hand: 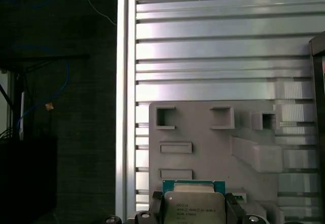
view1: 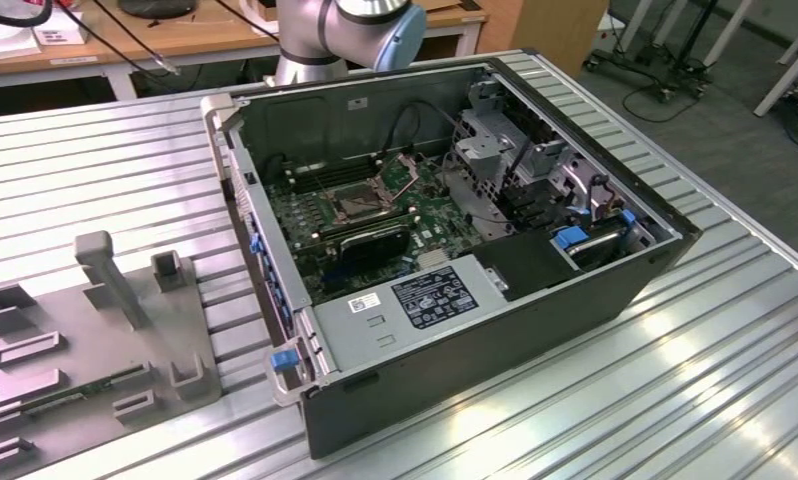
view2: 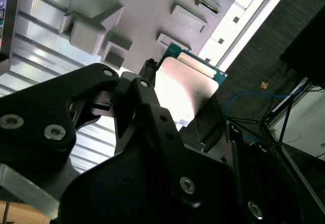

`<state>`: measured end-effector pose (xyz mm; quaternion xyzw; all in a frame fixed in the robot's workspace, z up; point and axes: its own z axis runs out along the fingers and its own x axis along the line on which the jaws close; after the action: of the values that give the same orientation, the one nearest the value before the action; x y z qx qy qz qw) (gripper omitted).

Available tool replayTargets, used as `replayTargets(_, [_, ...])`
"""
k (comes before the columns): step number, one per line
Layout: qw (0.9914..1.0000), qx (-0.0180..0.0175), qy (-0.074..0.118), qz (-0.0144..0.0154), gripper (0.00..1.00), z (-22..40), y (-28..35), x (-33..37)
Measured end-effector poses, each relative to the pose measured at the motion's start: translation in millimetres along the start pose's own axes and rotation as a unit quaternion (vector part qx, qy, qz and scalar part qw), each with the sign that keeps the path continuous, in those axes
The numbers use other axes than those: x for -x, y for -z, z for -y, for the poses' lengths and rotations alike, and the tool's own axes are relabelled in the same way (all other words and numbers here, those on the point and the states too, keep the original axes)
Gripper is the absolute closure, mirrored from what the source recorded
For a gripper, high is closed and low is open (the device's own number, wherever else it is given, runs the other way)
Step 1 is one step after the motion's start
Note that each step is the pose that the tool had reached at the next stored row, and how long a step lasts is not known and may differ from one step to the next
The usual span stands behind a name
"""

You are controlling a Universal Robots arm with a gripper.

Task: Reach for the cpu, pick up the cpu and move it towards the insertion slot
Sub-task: 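Pick up the cpu and move it towards the insertion slot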

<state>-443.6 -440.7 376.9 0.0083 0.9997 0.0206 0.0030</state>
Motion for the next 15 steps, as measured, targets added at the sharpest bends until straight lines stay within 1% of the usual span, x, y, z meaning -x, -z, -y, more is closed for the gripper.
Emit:
replayTargets(6, [1.00000,0.0000,0.000,0.0001,0.45,-0.5,12.8,0.1])
replayTargets(8, [1.00000,0.0001,0.000,0.0001,0.45,-0.6,14.4,0.2])
replayTargets(11, [1.00000,0.0001,0.000,0.0000,0.45,-0.6,15.1,0.4])
replayTargets(15, [1.00000,0.0000,0.000,-0.0008,0.45,-0.7,15.2,4.3])
